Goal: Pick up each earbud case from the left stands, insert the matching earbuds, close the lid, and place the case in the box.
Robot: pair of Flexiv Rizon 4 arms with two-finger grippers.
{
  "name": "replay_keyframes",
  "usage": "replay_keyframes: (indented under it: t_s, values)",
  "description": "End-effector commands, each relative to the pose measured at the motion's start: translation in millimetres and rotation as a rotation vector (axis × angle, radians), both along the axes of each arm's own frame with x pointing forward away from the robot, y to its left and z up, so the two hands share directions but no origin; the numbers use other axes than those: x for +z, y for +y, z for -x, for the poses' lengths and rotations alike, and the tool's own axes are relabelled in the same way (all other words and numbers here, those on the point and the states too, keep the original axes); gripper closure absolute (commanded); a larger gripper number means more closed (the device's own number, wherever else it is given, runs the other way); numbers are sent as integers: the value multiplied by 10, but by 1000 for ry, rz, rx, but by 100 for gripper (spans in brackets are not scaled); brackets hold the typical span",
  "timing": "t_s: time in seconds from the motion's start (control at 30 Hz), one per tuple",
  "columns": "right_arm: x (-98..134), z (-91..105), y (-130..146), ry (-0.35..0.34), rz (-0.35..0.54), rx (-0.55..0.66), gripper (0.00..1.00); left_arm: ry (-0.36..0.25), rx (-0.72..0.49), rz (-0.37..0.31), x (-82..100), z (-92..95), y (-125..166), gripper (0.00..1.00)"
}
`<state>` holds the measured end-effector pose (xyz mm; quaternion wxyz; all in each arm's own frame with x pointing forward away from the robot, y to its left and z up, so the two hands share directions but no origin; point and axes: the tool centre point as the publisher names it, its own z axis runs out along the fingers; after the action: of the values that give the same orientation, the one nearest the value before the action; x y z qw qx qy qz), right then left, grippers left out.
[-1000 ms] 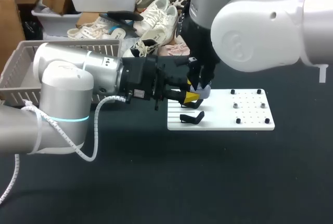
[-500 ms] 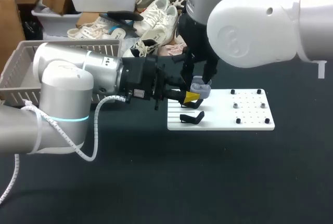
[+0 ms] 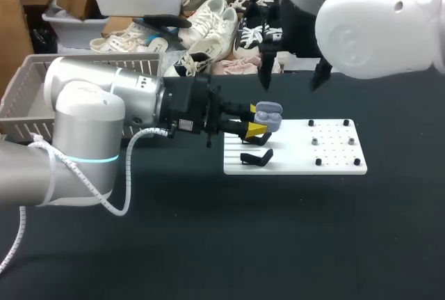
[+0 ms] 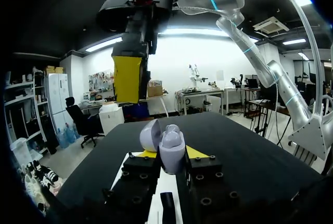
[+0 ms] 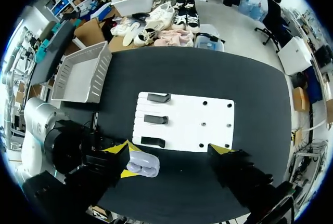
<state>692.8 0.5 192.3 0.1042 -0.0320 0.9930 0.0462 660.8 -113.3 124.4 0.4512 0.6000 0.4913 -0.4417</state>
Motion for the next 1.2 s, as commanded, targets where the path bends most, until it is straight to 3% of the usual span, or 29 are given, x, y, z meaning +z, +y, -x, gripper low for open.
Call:
replay_keyframes:
  t_s: [0.03, 0.37, 0.77, 0.83, 1.0, 1.1, 1.2]
  values:
    - [-91, -116, -34, 24, 10, -19, 0, 0, 0, -1, 1, -4, -2, 100]
    - [-331, -62, -123, 93, 19, -18, 0, 0, 0, -1, 1, -4, -2, 100]
    - [-271, 212, -148, 132, -7, 23, 0, 0, 0, -1, 1, -4, -2, 100]
    - [-270, 223, -160, 119, -7, 17, 0, 0, 0, -1, 1, -4, -2, 100]
    - [0, 221, -286, -15, -56, -12, 0, 0, 0, -1, 1, -4, -2, 100]
    - [206, 283, -332, -69, -99, 55, 0, 0, 0, -1, 1, -4, -2, 100]
    - [339, 380, -347, -66, -145, 201, 0, 5, 16, -4, 9, -11, 26, 100]
